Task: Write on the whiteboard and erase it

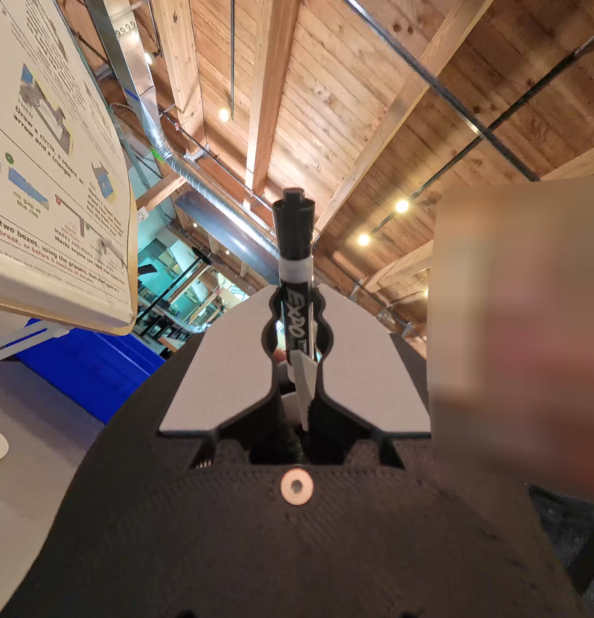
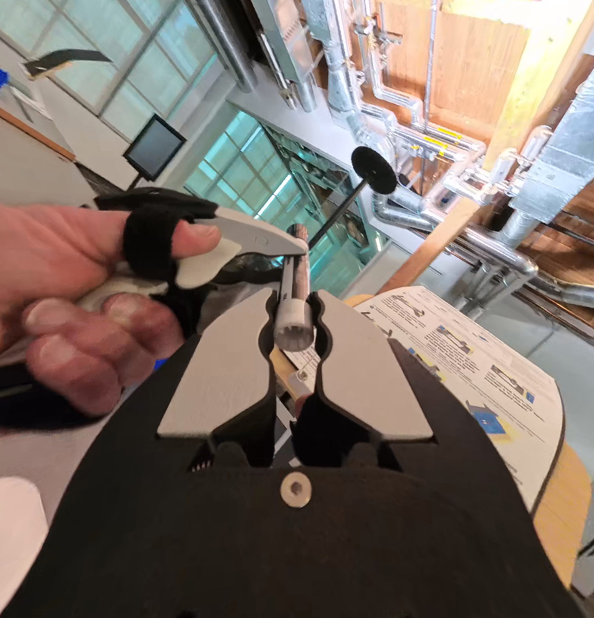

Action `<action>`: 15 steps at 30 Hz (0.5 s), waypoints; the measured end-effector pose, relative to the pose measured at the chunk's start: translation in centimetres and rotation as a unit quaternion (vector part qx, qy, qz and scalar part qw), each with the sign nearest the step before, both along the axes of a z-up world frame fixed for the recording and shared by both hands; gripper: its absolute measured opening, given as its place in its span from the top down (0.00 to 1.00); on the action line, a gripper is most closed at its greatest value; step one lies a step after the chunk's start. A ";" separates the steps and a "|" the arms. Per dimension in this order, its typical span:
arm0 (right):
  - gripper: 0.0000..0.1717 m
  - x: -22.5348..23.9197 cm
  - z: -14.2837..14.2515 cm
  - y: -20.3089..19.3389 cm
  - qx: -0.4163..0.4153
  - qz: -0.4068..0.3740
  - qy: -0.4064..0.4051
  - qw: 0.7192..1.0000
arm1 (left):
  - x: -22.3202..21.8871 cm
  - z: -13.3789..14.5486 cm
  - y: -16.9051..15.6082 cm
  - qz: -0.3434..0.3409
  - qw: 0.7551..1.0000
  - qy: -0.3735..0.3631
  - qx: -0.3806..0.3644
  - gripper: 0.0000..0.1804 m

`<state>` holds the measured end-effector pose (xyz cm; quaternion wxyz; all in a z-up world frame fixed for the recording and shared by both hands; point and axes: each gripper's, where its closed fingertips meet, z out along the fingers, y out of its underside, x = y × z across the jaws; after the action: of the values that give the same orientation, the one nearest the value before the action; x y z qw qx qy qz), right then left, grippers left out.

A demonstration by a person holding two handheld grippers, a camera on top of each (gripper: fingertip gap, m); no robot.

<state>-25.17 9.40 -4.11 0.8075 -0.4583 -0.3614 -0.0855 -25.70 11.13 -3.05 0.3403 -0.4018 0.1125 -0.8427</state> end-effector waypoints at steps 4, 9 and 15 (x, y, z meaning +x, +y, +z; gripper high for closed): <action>0.88 0.9 -0.2 -0.5 -0.001 0.008 -0.015 1.000 | 0.7 -0.1 -0.4 -0.007 1.000 0.007 0.003 0.90; 0.83 1.3 -0.4 -0.1 -0.006 -0.002 -0.019 1.000 | 2.2 -0.3 -1.9 -0.020 1.000 0.016 -0.006 0.90; 0.88 1.5 -0.1 -0.3 0.014 -0.001 -0.012 1.000 | 2.6 -0.7 -2.2 -0.026 0.999 0.002 -0.029 0.90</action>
<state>-23.62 9.07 -4.23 0.8092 -0.4462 -0.3699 -0.0965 -23.13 8.96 -3.78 0.3062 -0.4102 0.0995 -0.8533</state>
